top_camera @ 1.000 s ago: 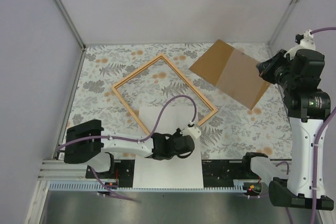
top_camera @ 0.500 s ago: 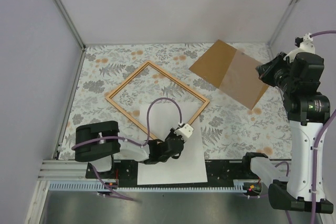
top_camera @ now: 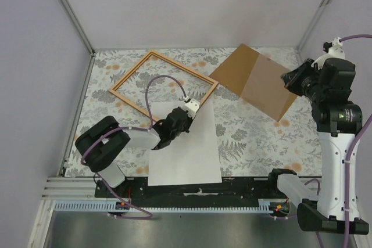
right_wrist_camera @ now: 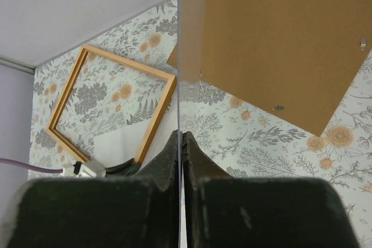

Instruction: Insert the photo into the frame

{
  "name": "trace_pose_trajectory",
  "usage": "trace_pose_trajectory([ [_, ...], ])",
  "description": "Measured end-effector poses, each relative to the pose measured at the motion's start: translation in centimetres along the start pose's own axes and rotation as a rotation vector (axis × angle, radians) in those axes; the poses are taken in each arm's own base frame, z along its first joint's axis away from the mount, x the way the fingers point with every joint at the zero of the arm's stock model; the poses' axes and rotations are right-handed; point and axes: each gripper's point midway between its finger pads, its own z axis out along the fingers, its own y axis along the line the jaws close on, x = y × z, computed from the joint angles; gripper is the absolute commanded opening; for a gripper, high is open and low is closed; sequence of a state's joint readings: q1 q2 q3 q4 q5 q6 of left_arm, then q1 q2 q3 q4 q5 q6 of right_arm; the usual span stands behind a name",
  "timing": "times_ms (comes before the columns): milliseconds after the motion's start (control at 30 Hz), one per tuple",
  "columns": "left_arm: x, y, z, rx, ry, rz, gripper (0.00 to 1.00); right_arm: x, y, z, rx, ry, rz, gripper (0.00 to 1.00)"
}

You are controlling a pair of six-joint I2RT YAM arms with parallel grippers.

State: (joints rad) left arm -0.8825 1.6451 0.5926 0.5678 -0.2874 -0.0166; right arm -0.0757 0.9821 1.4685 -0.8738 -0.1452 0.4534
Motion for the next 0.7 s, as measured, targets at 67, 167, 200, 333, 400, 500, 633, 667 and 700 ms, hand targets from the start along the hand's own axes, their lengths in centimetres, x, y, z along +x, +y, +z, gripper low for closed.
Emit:
trace_pose_trajectory([
  [67, -1.4, 0.5, 0.5, 0.009, -0.012, -0.005, 0.02, -0.1, 0.0, 0.0, -0.002, -0.001, -0.001, 0.03],
  [167, -3.6, 1.1, 0.5, 0.033, -0.026, 0.004, 0.02, 0.0, 0.2, 0.1, -0.008, 0.001, -0.001, 0.03],
  [200, -4.5, 1.2, 0.3, 0.043, -0.031, 0.011, 0.02, 0.0, 0.2, 0.1, -0.011, 0.003, -0.001, 0.03],
  [333, -9.0, 0.6, -1.3, 0.086, -0.073, 0.07, 0.02, -0.1, 0.2, 0.2, -0.007, 0.006, -0.002, 0.03],
  [400, -10.9, -1.0, -2.2, 0.124, -0.09, 0.14, 0.02, -0.7, 0.3, 0.0, 0.002, -0.003, -0.005, 0.03],
  [500, -11.3, -4.3, -3.6, 0.197, -0.09, 0.265, 0.02, -2.6, 0.7, -1.1, 0.015, -0.053, -0.02, 0.04],
  [633, -8.3, -9.1, -6.0, 0.334, -0.035, 0.434, 0.02, -5.8, 1.6, -3.9, 0.017, -0.164, -0.047, 0.06],
  [667, -7.3, -9.9, -6.6, 0.361, -0.02, 0.463, 0.02, -6.5, 1.9, -4.8, 0.014, -0.194, -0.054, 0.06],
  [700, -6.1, -10.8, -7.5, 0.397, -0.005, 0.496, 0.02, -7.0, 2.3, -5.4, 0.005, -0.215, -0.061, 0.06],
])
